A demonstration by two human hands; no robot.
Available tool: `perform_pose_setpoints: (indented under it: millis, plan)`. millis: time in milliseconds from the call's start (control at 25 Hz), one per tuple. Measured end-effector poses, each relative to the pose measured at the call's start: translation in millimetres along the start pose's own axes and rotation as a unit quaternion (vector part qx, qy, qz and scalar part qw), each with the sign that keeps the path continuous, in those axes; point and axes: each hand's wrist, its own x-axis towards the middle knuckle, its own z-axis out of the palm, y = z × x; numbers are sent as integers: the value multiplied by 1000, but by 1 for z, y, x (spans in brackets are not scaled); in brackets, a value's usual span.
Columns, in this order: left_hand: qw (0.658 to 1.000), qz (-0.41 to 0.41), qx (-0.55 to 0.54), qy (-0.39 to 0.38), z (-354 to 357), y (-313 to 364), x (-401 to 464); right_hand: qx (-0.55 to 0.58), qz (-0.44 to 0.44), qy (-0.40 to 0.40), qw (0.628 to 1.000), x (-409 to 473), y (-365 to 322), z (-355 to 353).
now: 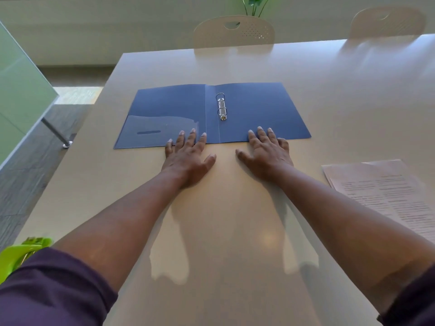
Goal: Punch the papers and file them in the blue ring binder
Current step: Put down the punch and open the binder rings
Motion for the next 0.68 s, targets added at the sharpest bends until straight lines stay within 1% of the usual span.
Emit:
perform_pose_setpoints:
  millis: [240,400,560,680]
  plan:
    - [999,-25,-23,39,0,1,-9,-22,-7,30,999,-11,-2,-2]
    - [997,-43,-35,55,2,2,-28,0,-14,28,1000,-32,-1,-3]
    - [996,-21,-29,84,4,6,-53,14,-30,46,998,-57,-1,-5]
    - [996,3,-37,81,8,5,-69,18,-48,68,996,-76,-2,-6]
